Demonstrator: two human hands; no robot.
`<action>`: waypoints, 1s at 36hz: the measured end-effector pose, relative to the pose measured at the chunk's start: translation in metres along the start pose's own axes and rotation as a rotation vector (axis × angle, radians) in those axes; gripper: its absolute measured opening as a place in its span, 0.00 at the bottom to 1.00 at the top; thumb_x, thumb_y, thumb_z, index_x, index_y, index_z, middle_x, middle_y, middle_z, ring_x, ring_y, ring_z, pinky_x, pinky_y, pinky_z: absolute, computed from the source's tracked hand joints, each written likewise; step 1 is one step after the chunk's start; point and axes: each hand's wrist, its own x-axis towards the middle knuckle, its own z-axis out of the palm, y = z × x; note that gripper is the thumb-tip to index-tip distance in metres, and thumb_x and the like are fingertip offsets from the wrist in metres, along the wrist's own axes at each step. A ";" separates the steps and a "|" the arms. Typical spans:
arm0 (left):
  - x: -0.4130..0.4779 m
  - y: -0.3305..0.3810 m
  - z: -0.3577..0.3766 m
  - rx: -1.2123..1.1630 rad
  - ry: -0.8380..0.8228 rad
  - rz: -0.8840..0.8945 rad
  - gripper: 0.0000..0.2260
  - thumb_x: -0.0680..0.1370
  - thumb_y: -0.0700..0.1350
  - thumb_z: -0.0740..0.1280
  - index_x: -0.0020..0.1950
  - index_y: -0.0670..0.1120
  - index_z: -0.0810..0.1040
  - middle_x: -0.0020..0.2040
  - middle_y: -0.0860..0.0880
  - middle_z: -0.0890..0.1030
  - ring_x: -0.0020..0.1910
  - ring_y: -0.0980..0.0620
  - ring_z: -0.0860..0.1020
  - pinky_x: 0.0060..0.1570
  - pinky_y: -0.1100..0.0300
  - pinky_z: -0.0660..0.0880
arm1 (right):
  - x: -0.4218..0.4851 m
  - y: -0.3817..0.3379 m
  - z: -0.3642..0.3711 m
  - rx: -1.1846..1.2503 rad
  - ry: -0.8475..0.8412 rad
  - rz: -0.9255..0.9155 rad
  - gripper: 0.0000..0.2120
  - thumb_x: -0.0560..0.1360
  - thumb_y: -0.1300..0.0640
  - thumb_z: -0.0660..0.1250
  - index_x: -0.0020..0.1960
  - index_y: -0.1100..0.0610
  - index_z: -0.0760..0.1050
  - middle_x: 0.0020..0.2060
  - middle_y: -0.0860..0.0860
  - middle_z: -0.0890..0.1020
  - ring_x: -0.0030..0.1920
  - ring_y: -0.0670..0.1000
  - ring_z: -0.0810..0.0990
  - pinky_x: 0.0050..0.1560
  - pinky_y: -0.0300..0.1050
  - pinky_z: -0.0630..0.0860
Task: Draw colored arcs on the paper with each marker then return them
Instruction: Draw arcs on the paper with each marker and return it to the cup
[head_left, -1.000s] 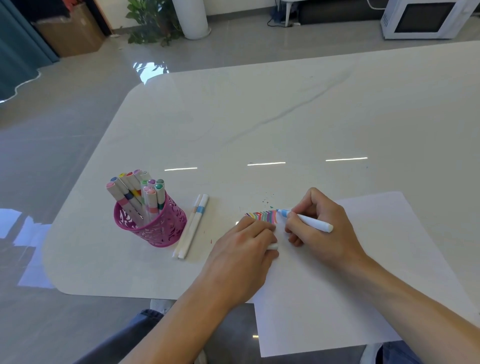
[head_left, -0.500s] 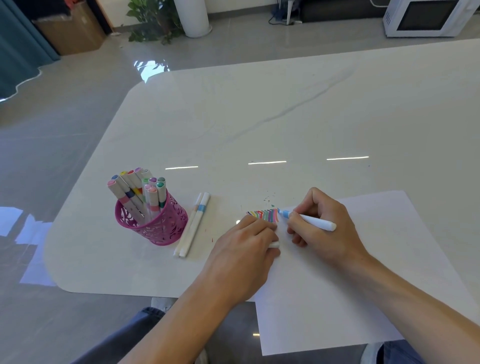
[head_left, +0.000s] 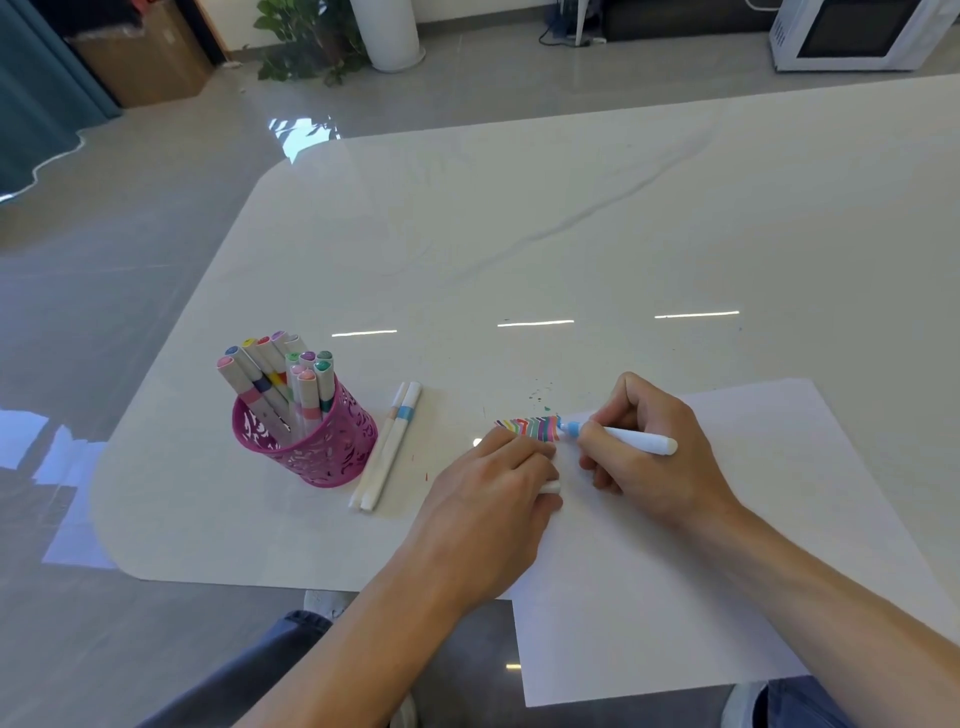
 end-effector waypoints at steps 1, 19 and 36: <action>0.000 0.000 0.000 -0.001 0.003 0.001 0.08 0.80 0.47 0.67 0.55 0.47 0.83 0.61 0.55 0.80 0.61 0.53 0.75 0.57 0.60 0.74 | 0.000 -0.001 0.000 -0.012 -0.001 -0.005 0.08 0.67 0.50 0.70 0.37 0.50 0.70 0.29 0.52 0.84 0.26 0.50 0.82 0.27 0.39 0.75; 0.000 0.001 0.000 -0.009 0.017 0.003 0.06 0.78 0.45 0.69 0.52 0.46 0.84 0.59 0.53 0.81 0.57 0.51 0.76 0.56 0.60 0.74 | 0.006 -0.001 0.001 0.038 -0.043 0.013 0.10 0.63 0.48 0.69 0.36 0.51 0.70 0.29 0.54 0.85 0.27 0.55 0.83 0.28 0.43 0.78; -0.002 0.000 0.001 -0.003 0.029 -0.004 0.06 0.78 0.45 0.69 0.52 0.46 0.84 0.59 0.53 0.81 0.58 0.52 0.76 0.54 0.59 0.76 | 0.005 0.000 0.001 0.053 -0.039 0.010 0.08 0.66 0.51 0.69 0.37 0.51 0.70 0.29 0.54 0.84 0.26 0.54 0.82 0.28 0.43 0.77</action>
